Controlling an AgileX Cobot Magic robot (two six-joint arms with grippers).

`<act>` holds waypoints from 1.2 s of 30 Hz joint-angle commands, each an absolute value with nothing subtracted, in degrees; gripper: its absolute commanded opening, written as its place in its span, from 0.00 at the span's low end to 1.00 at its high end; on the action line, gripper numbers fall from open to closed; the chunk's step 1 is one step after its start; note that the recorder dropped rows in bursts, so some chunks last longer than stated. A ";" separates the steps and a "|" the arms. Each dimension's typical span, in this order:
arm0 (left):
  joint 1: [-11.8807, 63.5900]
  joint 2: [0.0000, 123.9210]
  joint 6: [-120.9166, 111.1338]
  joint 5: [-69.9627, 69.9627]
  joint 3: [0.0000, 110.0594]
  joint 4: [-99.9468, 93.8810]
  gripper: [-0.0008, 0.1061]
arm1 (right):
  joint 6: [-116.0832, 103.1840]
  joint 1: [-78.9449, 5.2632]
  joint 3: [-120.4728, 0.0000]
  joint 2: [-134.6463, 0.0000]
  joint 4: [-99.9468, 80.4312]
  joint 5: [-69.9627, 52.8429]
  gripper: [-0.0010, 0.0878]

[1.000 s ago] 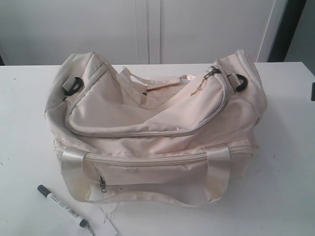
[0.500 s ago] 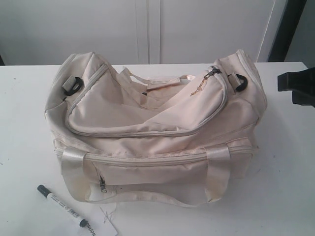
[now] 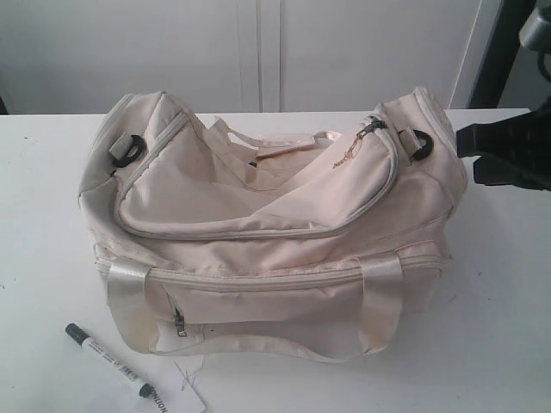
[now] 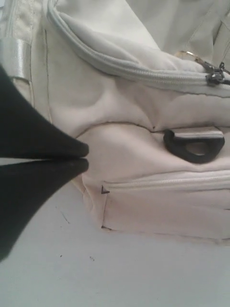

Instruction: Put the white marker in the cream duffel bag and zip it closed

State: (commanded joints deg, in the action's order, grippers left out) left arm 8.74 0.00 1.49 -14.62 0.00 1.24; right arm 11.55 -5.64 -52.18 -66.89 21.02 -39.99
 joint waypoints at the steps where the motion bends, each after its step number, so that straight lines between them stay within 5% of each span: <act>1: 8.74 0.00 1.49 -14.62 0.00 1.24 0.01 | 11.66 -5.64 -52.18 -66.89 21.02 -39.99 0.01; 14: 8.74 0.00 1.49 -14.62 0.00 1.24 0.01 | 14.82 -5.64 -55.08 -68.63 22.91 -33.45 0.01; 36: 8.74 0.00 1.49 -14.62 0.00 1.24 0.01 | 14.92 -5.64 -70.87 -86.45 23.88 -40.43 0.01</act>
